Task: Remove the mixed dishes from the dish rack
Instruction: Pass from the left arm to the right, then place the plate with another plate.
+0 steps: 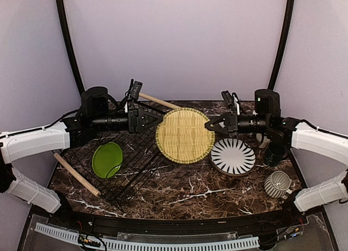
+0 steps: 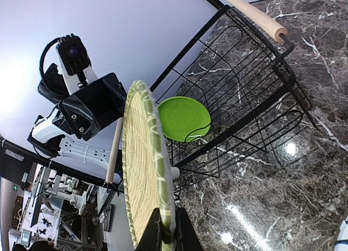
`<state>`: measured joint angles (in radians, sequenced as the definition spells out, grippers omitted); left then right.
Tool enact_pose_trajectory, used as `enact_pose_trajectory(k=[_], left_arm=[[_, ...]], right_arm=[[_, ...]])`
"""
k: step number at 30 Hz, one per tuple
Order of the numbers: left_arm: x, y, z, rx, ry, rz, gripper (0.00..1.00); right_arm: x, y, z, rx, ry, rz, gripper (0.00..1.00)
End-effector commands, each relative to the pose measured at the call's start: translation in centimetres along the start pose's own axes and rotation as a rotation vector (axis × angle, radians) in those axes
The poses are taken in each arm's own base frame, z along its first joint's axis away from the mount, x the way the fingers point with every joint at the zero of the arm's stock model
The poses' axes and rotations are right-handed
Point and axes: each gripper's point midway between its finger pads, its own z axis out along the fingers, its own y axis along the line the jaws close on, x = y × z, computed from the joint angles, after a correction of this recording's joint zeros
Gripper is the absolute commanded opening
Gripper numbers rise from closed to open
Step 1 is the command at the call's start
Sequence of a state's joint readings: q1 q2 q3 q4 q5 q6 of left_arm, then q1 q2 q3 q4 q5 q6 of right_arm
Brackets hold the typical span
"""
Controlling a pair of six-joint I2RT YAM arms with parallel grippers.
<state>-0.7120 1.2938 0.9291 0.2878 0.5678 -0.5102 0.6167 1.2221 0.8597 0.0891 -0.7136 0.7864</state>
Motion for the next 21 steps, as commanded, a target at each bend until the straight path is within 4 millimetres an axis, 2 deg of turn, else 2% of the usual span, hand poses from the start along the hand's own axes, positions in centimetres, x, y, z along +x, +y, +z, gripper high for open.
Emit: enact_pose_trajectory(k=[1,7,13,15,21], left_arm=[[-1.3,-1.9,-1.0,0.024,-0.014,0.075,0.43],[-1.4,-1.8,-1.6,-0.017,-0.006,0.119,0.48],[-1.2,-1.5,-2.1,-0.056,0.009,0.161,0.52],[-1.3,-1.3,-2.4,-0.076,0.012,0.175,0.58],[-1.6,-1.2,-3.1,-0.116,0.015,0.216,0.64]], right_arm=[[-0.6,-0.2,-2.0,0.044,-0.054,-0.021,0.00],[-0.6,-2.7,-5.4,0.204,-0.098,-0.027,0.00],[0.2,-7.0,-9.2,0.454,-0.119,-0.005,0.00],[0.6,-8.4,-10.4,0.527,-0.120,0.019,0.00],[1.8,-12.0,-12.5,0.571,-0.125,0.144,0.00]])
